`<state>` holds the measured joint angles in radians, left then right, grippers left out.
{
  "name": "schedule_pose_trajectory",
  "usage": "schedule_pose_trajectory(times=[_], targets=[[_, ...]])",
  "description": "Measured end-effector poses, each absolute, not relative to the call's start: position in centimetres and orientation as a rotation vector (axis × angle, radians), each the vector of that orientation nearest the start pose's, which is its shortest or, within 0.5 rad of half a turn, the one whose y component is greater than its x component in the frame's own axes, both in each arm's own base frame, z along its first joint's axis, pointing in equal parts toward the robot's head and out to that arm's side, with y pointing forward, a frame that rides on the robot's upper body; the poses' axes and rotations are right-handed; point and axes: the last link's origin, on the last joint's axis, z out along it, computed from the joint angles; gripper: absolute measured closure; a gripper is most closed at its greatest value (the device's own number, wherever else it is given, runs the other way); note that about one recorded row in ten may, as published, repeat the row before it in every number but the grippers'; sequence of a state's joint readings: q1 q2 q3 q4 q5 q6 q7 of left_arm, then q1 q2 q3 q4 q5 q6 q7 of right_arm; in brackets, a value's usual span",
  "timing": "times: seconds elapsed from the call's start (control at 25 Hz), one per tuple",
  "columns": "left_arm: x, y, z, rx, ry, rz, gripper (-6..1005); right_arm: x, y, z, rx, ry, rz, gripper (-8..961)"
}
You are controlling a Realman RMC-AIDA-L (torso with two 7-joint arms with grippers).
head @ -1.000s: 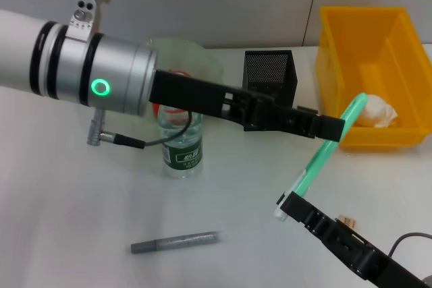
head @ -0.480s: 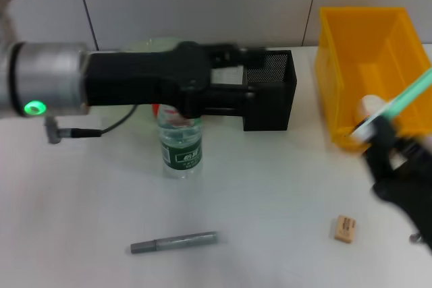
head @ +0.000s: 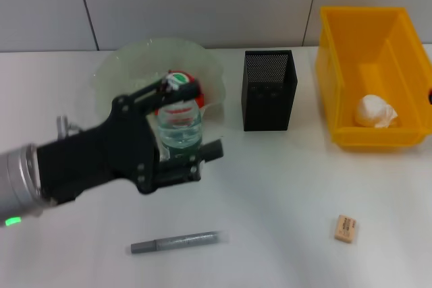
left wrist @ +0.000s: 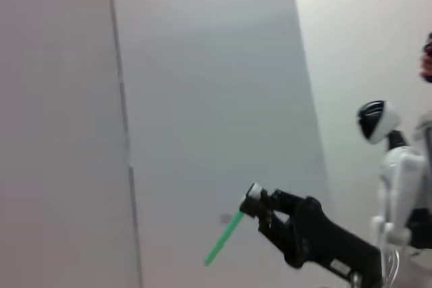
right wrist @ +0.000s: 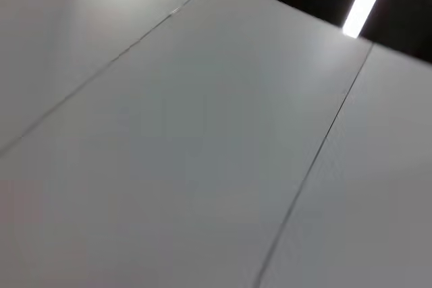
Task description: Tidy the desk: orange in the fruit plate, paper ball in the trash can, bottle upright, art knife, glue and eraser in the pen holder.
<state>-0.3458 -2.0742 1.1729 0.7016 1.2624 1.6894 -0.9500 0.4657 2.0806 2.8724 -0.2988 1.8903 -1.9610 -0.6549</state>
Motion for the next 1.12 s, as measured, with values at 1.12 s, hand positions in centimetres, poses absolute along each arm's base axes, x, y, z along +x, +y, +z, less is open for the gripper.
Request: schedule_pose_trajectory(times=[1.12], targets=[[-24.7,26.8,-2.5,-2.496,-0.106,-1.213,186,21.7,36.2,-4.6,-1.849,0.124,0.947,702]])
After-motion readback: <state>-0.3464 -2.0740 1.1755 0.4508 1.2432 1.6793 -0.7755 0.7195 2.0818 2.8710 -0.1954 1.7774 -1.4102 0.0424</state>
